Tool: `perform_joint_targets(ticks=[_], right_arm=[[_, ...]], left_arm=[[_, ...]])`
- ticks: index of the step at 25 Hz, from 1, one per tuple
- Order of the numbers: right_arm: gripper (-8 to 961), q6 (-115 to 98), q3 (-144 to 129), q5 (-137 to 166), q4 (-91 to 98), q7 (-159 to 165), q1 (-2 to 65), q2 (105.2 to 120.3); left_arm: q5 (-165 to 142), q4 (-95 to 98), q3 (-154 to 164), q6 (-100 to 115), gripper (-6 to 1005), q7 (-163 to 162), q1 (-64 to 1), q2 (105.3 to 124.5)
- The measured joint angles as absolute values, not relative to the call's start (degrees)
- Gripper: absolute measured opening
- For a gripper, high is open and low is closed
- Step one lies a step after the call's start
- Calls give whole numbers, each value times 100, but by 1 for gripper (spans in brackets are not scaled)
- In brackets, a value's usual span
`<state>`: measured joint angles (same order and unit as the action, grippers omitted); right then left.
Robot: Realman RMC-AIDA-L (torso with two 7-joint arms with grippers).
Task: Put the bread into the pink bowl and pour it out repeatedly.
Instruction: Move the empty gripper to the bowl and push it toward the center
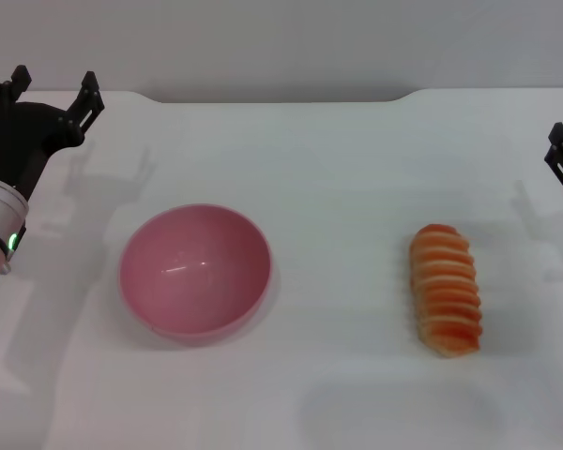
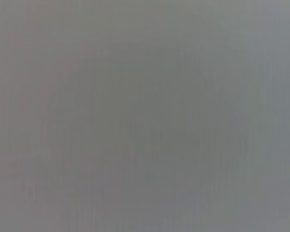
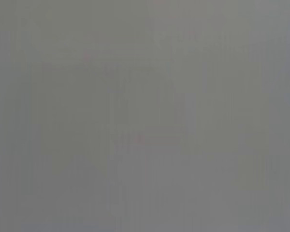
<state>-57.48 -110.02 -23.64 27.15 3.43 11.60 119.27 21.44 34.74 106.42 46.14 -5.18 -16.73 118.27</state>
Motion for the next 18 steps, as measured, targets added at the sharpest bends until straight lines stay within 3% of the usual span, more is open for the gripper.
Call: perform_joint_targets(ticks=[12, 18], right_arm=[[815, -5661, -11011, -2364, 2716, 527, 1171, 11927], [815, -5620, -10977, -2364, 2705, 634, 1177, 11919]], left_arm=[[2117, 3513, 10639, 4574, 864, -519, -1673, 11820], [1863, 4798, 10631, 3677, 863, -418, -1129, 11762]])
